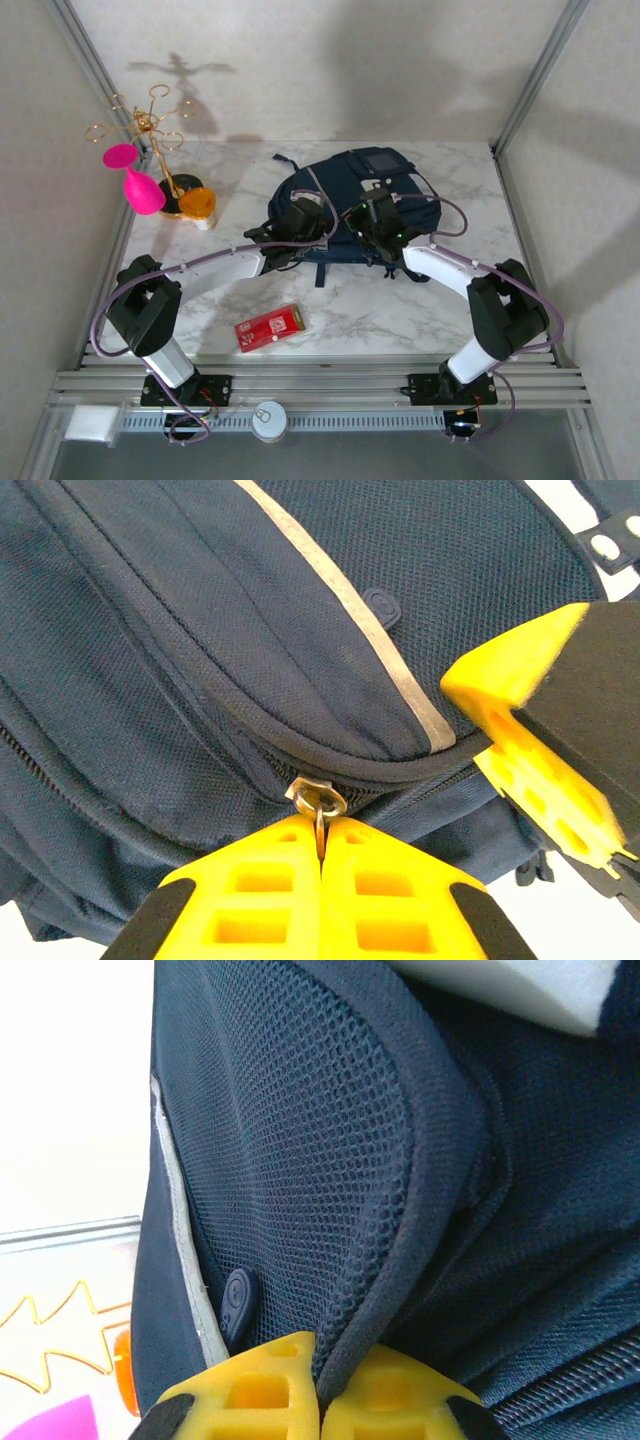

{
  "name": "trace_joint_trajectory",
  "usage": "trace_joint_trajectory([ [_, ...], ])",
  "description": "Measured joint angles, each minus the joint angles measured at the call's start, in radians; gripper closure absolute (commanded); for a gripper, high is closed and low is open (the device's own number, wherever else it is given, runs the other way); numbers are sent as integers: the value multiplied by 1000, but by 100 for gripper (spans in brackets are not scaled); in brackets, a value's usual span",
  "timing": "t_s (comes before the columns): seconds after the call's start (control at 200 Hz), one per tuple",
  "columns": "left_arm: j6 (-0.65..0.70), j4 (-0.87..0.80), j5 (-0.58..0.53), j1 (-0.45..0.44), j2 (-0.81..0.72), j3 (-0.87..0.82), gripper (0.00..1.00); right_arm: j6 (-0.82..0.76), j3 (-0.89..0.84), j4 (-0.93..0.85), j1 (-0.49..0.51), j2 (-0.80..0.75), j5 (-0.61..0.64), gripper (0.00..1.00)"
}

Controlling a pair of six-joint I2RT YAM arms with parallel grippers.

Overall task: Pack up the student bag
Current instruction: Unzip the student bag at the center of the table.

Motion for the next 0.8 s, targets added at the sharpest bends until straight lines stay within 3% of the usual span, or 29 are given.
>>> trace_joint_trajectory([
  [0.17, -16, 3, -14, 0, -33, -64, 100, -120, 13, 14, 4, 27, -87, 100],
  [0.34, -50, -1, -21, -30, -169, -188, 100, -351, 6, -54, -21, -40, -243, 100],
  [0.516, -56, 18, 14, -35, -243, -236, 100, -575, 3, -193, -241, -93, -574, 100],
  [0.666, -45, 17, 26, -6, -214, -234, 100, -698, 34, -295, -346, -76, -658, 100],
  [0.736, -38, 12, 29, 3, -195, -229, 100, -717, 54, -321, -349, -69, -653, 85],
  [0.801, -37, 11, 32, 5, -186, -227, 100, -703, 57, -324, -349, -71, -630, 64],
])
